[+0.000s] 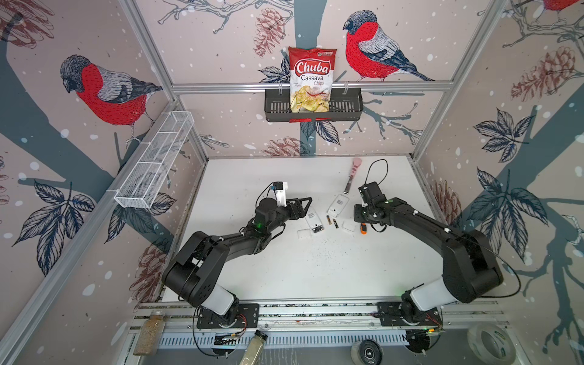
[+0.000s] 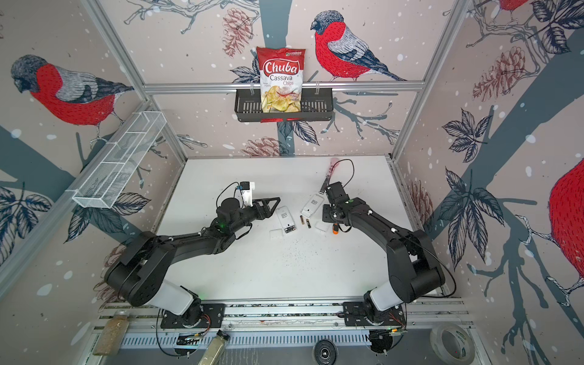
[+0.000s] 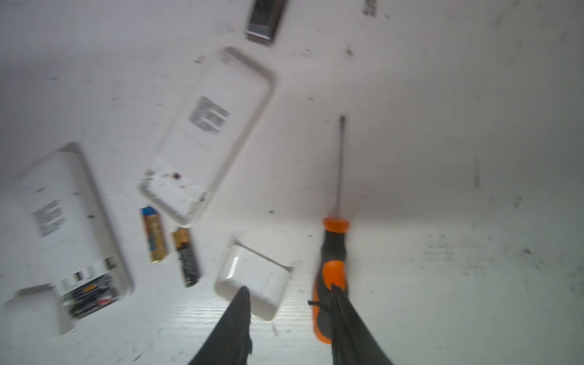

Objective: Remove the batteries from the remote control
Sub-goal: 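Lift the screwdriver with the right gripper toward the opened remotes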

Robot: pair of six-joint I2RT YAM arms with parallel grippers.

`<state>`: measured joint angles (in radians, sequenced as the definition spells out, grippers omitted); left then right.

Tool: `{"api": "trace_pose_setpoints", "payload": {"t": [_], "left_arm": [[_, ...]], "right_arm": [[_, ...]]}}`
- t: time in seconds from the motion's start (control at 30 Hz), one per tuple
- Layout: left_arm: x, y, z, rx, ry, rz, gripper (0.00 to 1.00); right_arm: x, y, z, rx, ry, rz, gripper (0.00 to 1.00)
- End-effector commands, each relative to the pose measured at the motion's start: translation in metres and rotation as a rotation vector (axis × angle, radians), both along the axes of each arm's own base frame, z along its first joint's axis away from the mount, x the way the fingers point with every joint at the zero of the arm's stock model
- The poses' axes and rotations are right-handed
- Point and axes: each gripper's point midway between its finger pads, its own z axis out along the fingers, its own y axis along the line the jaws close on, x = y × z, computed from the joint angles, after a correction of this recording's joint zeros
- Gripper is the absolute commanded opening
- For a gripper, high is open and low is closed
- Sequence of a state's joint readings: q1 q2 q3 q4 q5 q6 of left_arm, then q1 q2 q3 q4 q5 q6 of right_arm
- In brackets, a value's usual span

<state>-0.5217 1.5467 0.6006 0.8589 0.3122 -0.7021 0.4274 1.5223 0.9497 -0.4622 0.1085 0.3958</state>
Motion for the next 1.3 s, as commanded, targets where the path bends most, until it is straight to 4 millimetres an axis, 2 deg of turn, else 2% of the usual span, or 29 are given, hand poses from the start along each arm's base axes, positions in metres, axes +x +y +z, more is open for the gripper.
{"api": "trace_pose_setpoints", "payload": {"t": [0.0, 0.17, 0.2, 0.37, 0.57, 0.77, 0.93, 1.13, 1.27], "left_arm": [[0.002, -0.003, 0.009, -0.032, -0.038, -0.011, 0.86], [0.003, -0.004, 0.003, -0.038, -0.023, -0.016, 0.92], [0.003, -0.005, 0.002, -0.036, -0.02, -0.016, 0.97], [0.005, -0.002, 0.0, -0.024, -0.022, 0.003, 0.97], [0.007, 0.004, -0.004, 0.011, -0.02, 0.033, 0.97], [0.008, 0.003, -0.003, 0.014, -0.021, 0.034, 0.97], [0.007, 0.002, 0.001, 0.005, -0.024, 0.028, 0.97], [-0.001, -0.003, 0.009, -0.046, -0.048, -0.027, 0.97], [-0.008, -0.01, 0.015, -0.085, -0.074, -0.082, 0.96]], "right_arm": [[-0.008, -0.007, -0.014, -0.015, 0.046, -0.022, 0.46], [-0.013, -0.013, -0.036, -0.067, 0.104, -0.026, 0.49], [-0.013, -0.014, -0.039, -0.074, 0.114, -0.029, 0.49], [-0.014, -0.011, -0.053, -0.085, 0.146, -0.024, 0.47], [-0.016, -0.009, -0.068, -0.099, 0.181, -0.016, 0.36], [-0.014, -0.006, -0.073, -0.098, 0.191, -0.012, 0.15], [-0.008, 0.003, -0.048, -0.07, 0.119, 0.017, 0.1], [-0.001, 0.058, 0.022, 0.098, -0.098, 0.201, 0.05], [-0.007, 0.094, 0.051, 0.158, -0.167, 0.331, 0.05]]}}
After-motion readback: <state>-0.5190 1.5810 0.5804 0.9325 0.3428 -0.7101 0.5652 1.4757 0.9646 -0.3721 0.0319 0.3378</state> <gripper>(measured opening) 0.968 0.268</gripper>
